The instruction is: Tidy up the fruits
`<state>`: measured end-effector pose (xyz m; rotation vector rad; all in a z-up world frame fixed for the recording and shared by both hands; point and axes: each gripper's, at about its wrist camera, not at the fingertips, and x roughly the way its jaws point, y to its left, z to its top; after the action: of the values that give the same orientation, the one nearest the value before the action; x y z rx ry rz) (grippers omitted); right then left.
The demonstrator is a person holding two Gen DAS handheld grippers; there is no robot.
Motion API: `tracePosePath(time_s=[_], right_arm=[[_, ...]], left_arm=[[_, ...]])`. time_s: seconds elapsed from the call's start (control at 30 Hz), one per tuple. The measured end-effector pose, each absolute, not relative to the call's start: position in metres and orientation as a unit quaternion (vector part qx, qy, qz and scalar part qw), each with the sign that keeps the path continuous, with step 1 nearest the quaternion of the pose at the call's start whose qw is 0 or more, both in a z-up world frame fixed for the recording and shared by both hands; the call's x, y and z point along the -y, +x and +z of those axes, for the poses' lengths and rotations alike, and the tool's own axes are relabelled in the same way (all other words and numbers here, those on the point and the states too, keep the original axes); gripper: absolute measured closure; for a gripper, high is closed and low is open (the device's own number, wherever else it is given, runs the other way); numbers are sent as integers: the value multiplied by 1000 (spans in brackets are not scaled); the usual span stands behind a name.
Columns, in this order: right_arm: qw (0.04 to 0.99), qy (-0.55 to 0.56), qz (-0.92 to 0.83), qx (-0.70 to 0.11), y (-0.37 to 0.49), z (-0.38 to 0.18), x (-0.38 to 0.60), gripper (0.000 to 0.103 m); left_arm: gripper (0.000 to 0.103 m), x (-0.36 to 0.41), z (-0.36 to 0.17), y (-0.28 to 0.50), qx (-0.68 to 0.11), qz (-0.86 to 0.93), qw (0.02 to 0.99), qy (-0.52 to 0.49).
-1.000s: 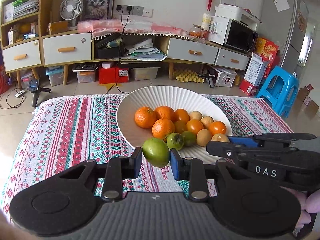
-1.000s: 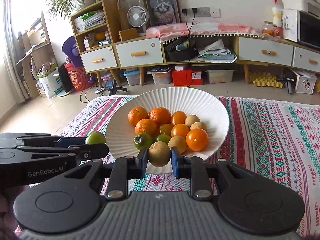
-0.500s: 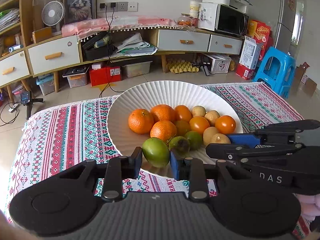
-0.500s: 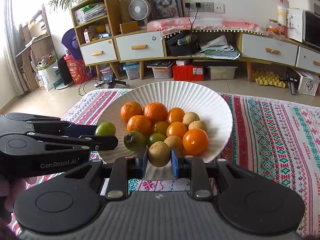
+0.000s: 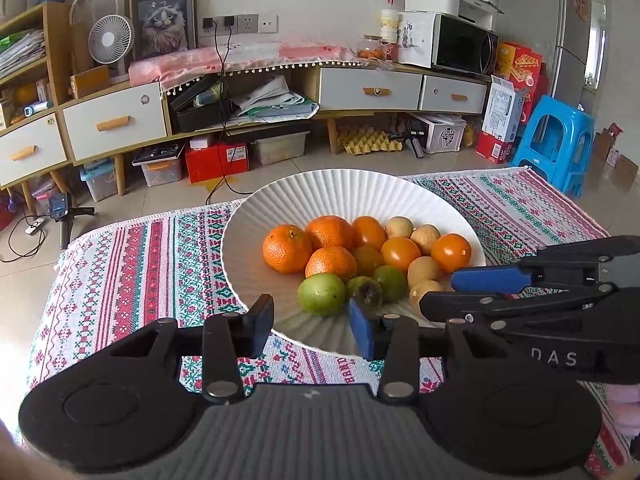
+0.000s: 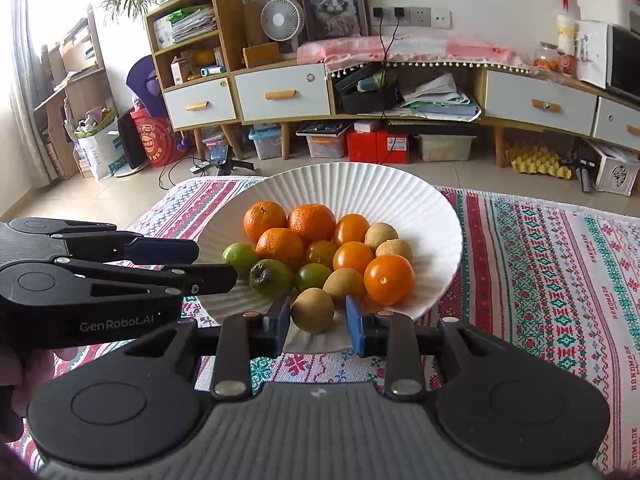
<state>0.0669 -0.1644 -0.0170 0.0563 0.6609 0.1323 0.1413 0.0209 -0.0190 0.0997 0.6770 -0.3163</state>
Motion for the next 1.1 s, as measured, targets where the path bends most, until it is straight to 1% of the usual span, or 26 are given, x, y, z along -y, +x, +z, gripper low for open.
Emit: tracePosePath(time_s=[0.3,0.43,0.53,0.57,0.6,0.63,0.67,0.77,0.83,0.9,0.93,1.0,1.1], right_arm=[[952,45,58,-298,56,-1,177,67],[952,48,51,-297,53,-1,182,66],[952,45,46,-300,48,-2,184,63],[952,43,44,-301,46,-2,185,61],[951,42,44,-302,45,-2,185,59],[951,42,42,-304,43,-3,185,57],[951,41,41,-305,41,-3,186,54],[950,41,37,-309,35,-3,187,46],[948,40,26,-316,32,-2,186,37],[946,40,12,-322,26,-2,185,24],[945,40,7,-325,24,-2,184,21],[942,42,-3,-333,16,-3,183,10],[937,41,-19,-346,8,-6,181,4]], left_arm=[[42,-27,-14,125,-337,-142,930,37],[37,-30,-13,116,-342,-135,929,28],[31,-31,-14,108,-346,-131,929,23],[27,-31,-14,107,-348,-128,928,20],[21,-32,-14,104,-351,-125,928,17],[18,-32,-15,102,-353,-121,928,12],[15,-33,-15,99,-354,-116,928,7],[9,-33,-17,89,-363,-103,926,-5],[6,-32,-17,81,-371,-90,924,-9],[2,-32,-16,74,-378,-76,922,-12],[1,-32,-16,70,-381,-70,922,-15],[0,-32,-16,64,-385,-58,921,-22],[0,-30,-17,58,-402,-46,914,-19]])
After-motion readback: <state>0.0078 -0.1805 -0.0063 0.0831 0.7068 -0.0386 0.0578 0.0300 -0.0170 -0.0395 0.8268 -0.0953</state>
